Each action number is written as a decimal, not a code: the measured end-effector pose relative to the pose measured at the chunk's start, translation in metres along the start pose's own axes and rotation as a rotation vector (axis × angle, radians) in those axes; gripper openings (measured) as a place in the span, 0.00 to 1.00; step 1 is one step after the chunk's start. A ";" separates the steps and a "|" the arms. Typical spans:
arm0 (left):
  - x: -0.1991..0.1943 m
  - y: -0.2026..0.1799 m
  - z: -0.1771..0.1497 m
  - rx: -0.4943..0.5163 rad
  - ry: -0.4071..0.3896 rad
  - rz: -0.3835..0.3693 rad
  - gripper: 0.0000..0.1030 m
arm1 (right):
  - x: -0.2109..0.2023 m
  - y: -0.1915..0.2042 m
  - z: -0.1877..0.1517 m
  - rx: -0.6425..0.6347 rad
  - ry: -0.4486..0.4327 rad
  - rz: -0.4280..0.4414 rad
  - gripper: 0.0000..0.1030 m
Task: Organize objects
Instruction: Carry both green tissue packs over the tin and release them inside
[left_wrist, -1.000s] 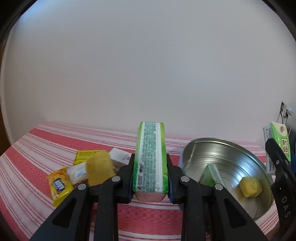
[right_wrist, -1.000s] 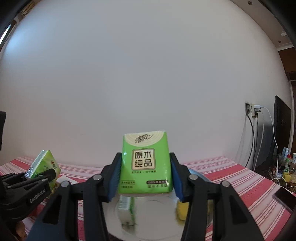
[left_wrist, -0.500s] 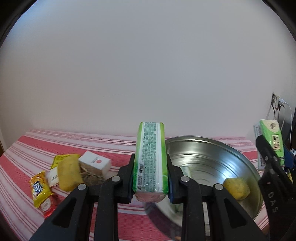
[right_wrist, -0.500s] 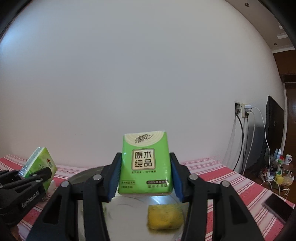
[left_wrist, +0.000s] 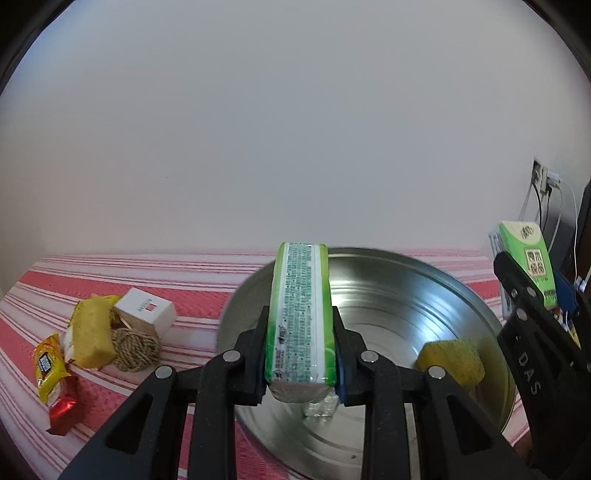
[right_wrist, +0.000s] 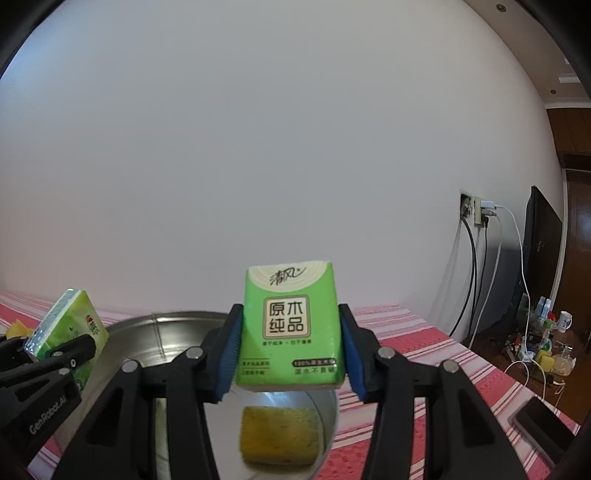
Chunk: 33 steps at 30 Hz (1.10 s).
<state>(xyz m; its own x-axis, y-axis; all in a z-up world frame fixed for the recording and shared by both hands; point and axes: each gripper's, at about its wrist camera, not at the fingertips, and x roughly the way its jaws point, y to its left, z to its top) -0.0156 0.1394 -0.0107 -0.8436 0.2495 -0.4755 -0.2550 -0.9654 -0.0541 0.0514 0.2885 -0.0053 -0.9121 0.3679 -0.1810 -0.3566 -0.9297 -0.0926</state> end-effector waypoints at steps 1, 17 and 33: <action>0.002 -0.002 -0.001 0.008 0.004 0.000 0.28 | 0.004 -0.003 0.000 -0.004 0.008 -0.002 0.48; 0.023 -0.035 -0.005 0.079 0.047 0.015 0.28 | 0.039 -0.017 -0.008 -0.046 0.157 0.054 0.48; 0.022 -0.038 -0.008 0.081 0.052 0.015 0.29 | 0.042 -0.015 -0.011 -0.024 0.217 0.139 0.48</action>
<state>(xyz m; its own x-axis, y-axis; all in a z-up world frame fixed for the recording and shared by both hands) -0.0205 0.1810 -0.0261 -0.8225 0.2283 -0.5209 -0.2815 -0.9593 0.0239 0.0207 0.3176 -0.0221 -0.8864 0.2349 -0.3989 -0.2238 -0.9717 -0.0750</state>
